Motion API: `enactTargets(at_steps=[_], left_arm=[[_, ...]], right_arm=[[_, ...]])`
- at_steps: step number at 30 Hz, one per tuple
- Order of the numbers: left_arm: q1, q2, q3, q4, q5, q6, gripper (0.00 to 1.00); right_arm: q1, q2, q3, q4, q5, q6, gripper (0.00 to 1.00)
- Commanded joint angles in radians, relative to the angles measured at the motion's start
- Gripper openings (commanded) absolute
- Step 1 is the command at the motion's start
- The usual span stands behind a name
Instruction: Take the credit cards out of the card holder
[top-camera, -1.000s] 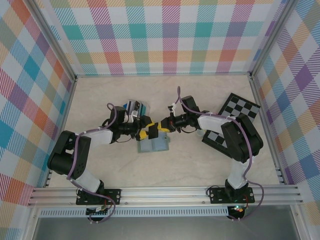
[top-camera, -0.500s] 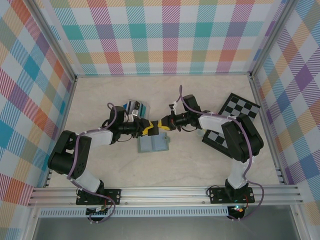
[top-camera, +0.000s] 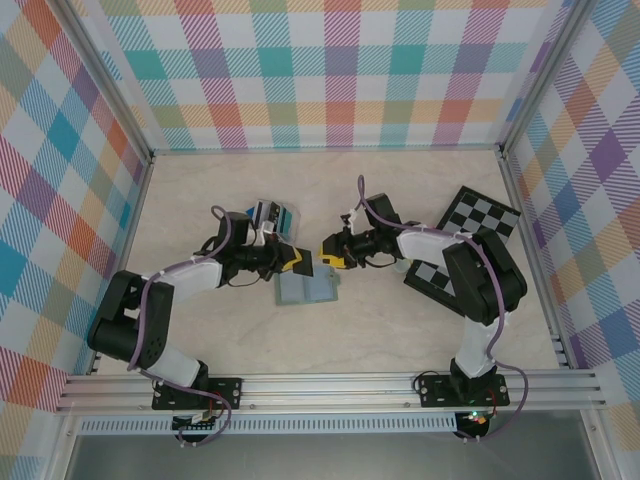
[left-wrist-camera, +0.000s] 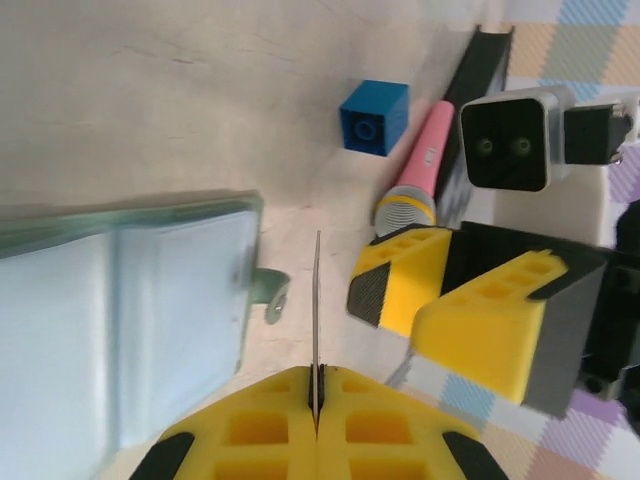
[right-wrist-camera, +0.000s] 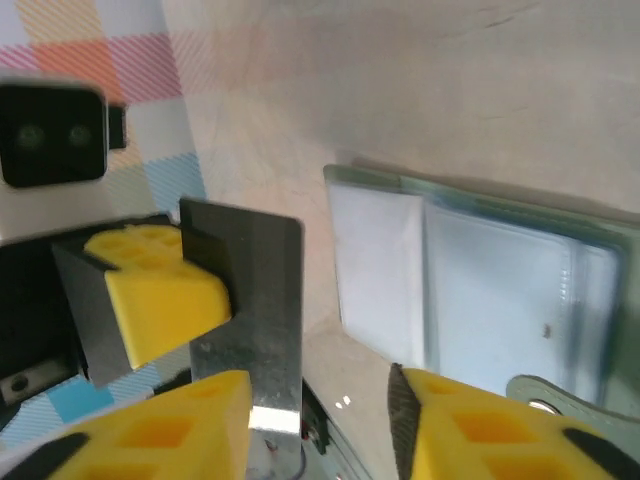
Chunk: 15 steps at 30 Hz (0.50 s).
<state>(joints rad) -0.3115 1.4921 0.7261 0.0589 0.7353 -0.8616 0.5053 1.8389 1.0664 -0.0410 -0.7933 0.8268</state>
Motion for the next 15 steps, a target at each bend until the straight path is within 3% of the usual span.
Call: enactTargets(at_steps=[1, 4, 10, 13, 15], left_arm=[[0.003, -0.092, 0.095, -0.300, -0.172, 0.157, 0.00], [0.003, -0.146, 0.174, -0.514, -0.323, 0.236, 0.00], [0.003, -0.195, 0.362, -0.833, -0.612, 0.385, 0.00], [0.003, -0.187, 0.461, -0.923, -0.710, 0.478, 0.00], [0.005, -0.187, 0.501, -0.924, -0.716, 0.551, 0.00]], right_arm=[[-0.004, -0.078, 0.049, -0.128, 0.072, -0.067, 0.56], [-0.003, -0.107, 0.059, -0.170, 0.120, -0.096, 0.70], [-0.004, -0.166, 0.094, -0.279, 0.217, -0.180, 0.86], [-0.003, -0.210, 0.092, -0.310, 0.273, -0.213, 0.97], [-0.003, -0.231, 0.089, -0.322, 0.295, -0.236, 1.00]])
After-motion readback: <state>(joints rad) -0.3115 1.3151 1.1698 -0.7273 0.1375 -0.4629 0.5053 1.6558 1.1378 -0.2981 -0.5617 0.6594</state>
